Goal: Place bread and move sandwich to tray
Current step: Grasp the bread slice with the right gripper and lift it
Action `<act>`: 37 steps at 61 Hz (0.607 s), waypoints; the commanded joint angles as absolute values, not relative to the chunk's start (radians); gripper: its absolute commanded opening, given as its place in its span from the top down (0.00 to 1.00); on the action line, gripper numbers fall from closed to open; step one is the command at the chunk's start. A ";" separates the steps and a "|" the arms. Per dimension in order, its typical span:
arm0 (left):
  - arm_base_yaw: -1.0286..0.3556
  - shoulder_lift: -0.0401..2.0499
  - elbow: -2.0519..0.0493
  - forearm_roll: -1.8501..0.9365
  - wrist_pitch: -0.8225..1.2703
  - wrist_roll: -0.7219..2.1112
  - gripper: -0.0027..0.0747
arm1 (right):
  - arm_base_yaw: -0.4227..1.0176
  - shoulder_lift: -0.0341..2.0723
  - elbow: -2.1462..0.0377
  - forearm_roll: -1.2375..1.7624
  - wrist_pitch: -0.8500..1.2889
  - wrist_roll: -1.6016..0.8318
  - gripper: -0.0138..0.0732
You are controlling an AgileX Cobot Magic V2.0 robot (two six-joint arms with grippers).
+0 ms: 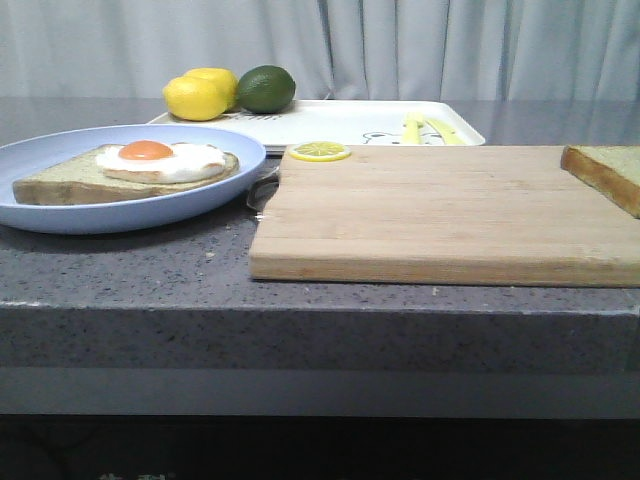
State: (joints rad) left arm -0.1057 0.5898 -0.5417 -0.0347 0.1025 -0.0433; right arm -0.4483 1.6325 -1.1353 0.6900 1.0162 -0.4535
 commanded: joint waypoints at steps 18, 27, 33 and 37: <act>-0.113 0.597 -0.570 -0.035 0.024 -0.048 0.17 | -0.453 1.524 -1.171 0.776 1.075 -0.469 0.91; -0.113 0.597 -0.570 -0.035 0.024 -0.048 0.17 | -0.453 1.441 -1.171 0.939 1.131 -0.469 0.91; -0.113 0.597 -0.570 -0.035 0.024 -0.048 0.17 | -0.440 1.398 -1.171 1.126 1.200 -0.469 0.91; -0.113 0.597 -0.570 -0.035 0.024 -0.048 0.17 | -0.414 1.385 -1.171 1.232 1.246 -0.469 0.91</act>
